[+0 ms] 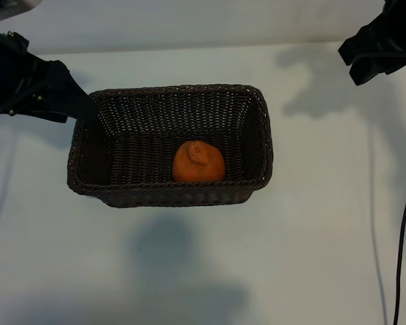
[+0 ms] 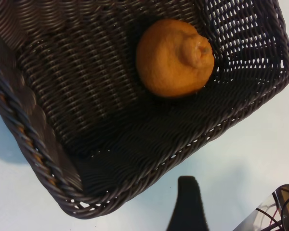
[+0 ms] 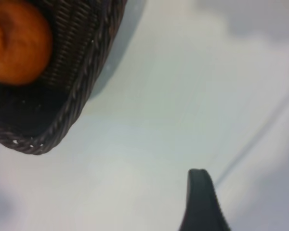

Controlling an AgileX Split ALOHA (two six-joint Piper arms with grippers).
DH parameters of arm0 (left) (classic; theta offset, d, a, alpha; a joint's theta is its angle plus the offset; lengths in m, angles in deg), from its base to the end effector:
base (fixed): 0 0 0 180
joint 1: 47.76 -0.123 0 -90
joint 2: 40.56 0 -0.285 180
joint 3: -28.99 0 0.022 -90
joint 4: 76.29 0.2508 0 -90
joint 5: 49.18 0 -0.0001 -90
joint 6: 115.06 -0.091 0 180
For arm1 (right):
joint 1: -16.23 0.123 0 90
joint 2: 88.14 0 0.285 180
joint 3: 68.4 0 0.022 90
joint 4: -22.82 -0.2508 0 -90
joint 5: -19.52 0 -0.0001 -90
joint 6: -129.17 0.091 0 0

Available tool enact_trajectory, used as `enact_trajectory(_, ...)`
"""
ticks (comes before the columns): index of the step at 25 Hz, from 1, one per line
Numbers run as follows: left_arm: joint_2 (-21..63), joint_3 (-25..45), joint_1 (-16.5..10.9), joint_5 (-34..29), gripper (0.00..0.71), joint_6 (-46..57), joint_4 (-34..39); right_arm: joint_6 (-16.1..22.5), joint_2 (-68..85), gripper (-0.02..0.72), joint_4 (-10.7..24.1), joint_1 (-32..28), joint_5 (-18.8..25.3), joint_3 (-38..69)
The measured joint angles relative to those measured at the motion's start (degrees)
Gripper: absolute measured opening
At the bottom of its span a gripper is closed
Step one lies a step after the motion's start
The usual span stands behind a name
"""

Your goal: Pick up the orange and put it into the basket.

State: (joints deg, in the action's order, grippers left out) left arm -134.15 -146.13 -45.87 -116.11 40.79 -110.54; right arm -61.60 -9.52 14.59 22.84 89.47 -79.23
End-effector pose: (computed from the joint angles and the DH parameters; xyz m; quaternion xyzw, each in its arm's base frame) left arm 0.2924 -0.0568 0.3185 0.1356 0.9416 -0.2546 0.1738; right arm 0.3339 0.0510 0.3371 -0.1358 0.9737 0.0644 0.1714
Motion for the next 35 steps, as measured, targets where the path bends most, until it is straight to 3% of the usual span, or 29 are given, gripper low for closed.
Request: enact_trajectory(35,0.0,0.0,0.0,0.0,0.581,-1.2,0.1,1.1,3.1,0.419,-2.2,0.0,0.0,2.5)
